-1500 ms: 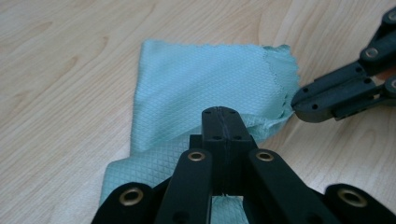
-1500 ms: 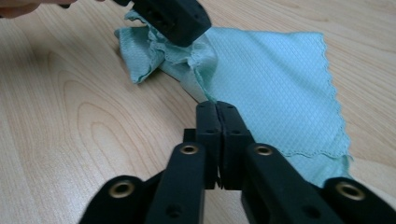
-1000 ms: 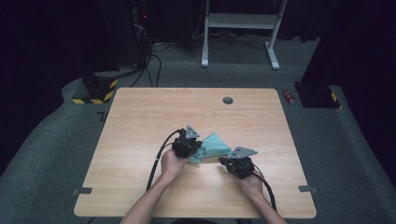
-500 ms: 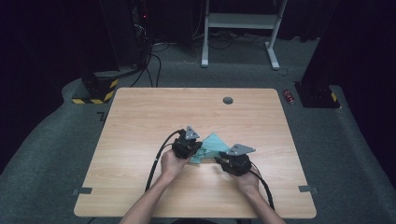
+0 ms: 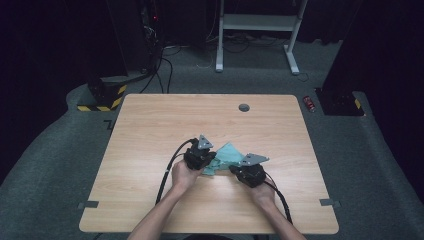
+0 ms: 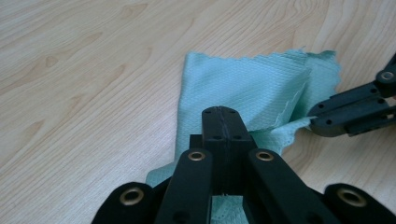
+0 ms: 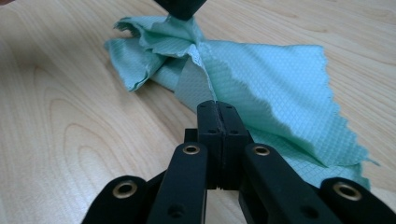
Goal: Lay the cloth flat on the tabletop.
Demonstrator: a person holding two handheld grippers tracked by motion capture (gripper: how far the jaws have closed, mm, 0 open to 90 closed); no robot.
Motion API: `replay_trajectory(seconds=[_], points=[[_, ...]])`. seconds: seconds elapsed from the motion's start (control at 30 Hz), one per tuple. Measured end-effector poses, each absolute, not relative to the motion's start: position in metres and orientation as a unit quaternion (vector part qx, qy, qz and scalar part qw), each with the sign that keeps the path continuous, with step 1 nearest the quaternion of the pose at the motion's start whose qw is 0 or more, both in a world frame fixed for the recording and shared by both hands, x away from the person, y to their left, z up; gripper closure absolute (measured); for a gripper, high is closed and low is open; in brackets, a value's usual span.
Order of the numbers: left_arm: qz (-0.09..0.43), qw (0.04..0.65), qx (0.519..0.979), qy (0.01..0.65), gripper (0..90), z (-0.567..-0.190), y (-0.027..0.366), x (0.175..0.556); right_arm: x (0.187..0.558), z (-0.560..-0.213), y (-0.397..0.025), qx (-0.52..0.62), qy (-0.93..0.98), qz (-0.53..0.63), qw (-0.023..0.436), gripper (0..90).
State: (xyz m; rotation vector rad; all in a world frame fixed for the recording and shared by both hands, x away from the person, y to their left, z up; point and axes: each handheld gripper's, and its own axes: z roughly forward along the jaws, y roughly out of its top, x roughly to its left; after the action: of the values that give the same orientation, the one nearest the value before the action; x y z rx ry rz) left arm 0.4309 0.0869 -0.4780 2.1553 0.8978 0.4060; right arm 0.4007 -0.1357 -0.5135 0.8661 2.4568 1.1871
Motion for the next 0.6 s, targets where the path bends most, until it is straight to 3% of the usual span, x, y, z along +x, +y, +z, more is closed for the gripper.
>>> replay_trajectory(seconds=[0.6], points=[[0.175,0.367,0.810,0.422,90.0,-0.479,0.141,0.445,0.393,-0.513,-0.165,0.314,0.843,0.411,0.148,90.0]])
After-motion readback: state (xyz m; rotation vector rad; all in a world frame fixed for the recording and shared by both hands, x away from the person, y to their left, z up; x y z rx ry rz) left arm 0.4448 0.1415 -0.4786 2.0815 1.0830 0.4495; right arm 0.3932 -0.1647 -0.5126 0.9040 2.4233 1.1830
